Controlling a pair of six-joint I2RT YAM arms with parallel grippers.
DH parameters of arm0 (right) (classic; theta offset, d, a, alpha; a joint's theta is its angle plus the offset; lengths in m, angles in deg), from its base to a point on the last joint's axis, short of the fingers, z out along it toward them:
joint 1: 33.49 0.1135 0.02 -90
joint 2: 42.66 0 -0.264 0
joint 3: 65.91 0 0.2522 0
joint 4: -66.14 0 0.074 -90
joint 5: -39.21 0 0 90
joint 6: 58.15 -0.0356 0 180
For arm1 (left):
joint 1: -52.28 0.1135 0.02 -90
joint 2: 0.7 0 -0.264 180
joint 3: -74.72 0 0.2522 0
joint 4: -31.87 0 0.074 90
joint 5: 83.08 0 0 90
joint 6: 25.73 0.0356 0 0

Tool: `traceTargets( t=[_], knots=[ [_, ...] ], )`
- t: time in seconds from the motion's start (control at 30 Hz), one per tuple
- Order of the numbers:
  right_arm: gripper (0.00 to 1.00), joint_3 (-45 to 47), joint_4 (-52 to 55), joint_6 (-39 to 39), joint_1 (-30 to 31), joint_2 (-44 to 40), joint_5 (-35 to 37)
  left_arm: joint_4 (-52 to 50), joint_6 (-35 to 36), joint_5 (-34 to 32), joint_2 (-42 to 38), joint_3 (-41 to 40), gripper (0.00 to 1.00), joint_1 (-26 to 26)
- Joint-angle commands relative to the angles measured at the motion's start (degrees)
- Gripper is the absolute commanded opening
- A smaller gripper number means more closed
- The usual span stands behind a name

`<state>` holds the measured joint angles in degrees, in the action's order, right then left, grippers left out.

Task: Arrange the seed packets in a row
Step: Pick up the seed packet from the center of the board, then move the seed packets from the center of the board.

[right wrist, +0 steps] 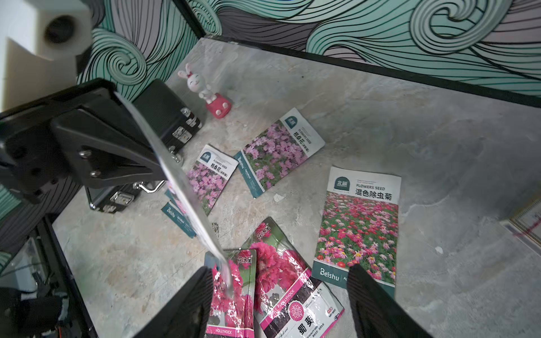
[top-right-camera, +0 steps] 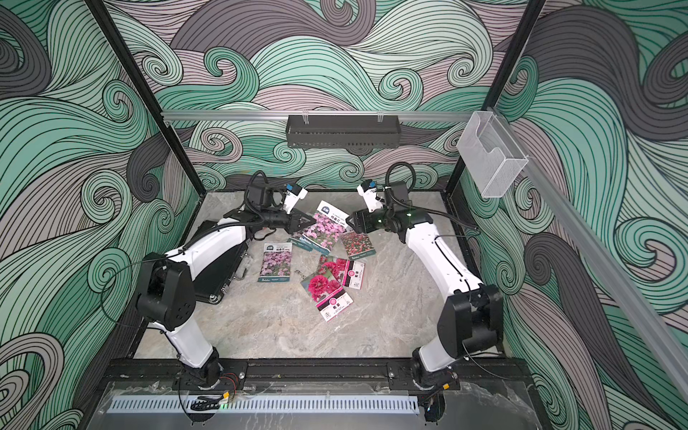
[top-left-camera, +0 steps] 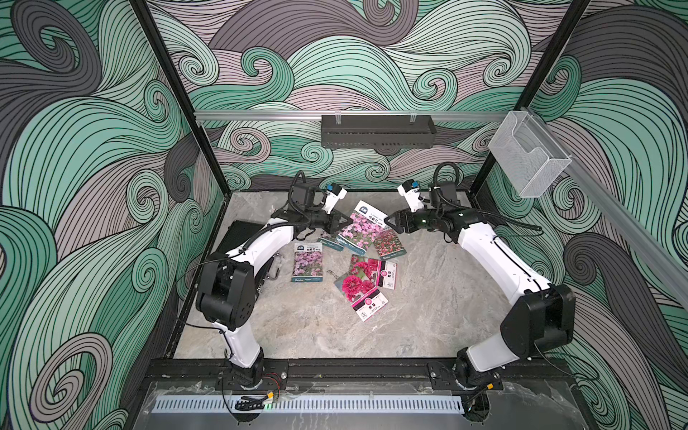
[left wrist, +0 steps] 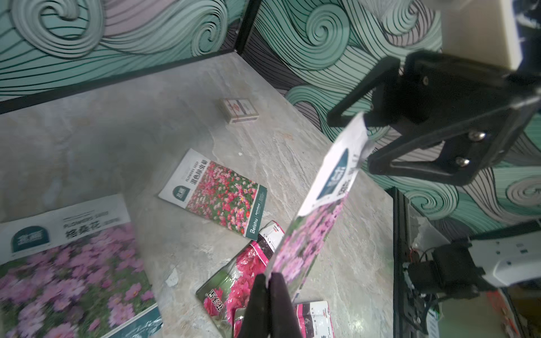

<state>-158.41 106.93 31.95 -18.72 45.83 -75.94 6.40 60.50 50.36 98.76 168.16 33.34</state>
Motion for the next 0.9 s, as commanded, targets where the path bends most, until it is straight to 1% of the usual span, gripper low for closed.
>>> traceTargets(
  t=[0.0,0.07,0.13,0.23,0.4,0.5,0.63,0.7,0.8,0.87],
  knots=[
    [0.75,-0.07,-0.49,-5.51,-1.01,-0.82,3.25,-2.71,-9.07,-4.26,-2.52,0.37,0.0,3.36],
    [0.75,1.56,-1.45,-7.45,-0.3,-0.09,0.96,-3.17,-12.0,-5.88,-3.76,-0.41,0.0,4.94],
    [0.74,3.16,-1.8,-7.75,2.15,1.23,1.16,-5.89,-13.33,-8.61,-4.73,-0.34,0.0,6.3],
    [0.74,4.63,-0.95,-6.89,7.4,3.52,3.37,-11.58,-15.01,-12.99,-5.71,0.82,0.0,8.08],
    [0.74,7.92,-1.26,-5.49,15.6,6.57,7.53,-17.48,-16.24,-16.0,-7.73,0.67,0.0,10.52],
    [0.74,9.21,-1.57,-4.89,17.23,8.54,7.88,-19.52,-16.18,-18.1,-8.91,-0.79,0.0,11.18],
    [0.73,11.12,-2.5,-2.95,18.61,10.64,7.21,-22.32,-16.55,-22.9,-9.83,-2.26,0.0,12.22],
    [0.73,11.71,-2.88,-2.52,19.84,11.3,5.81,-23.5,-17.05,-24.29,-10.01,-2.49,0.0,12.89],
    [0.73,12.55,-4.85,-4.54,22.52,12.32,3.74,-23.98,-17.4,-24.45,-10.16,-2.9,0.0,13.78],
    [0.73,11.98,-5.08,-5.8,24.83,13.77,3.68,-23.9,-17.92,-24.37,-10.17,-3.0,0.0,14.19]
  ],
)
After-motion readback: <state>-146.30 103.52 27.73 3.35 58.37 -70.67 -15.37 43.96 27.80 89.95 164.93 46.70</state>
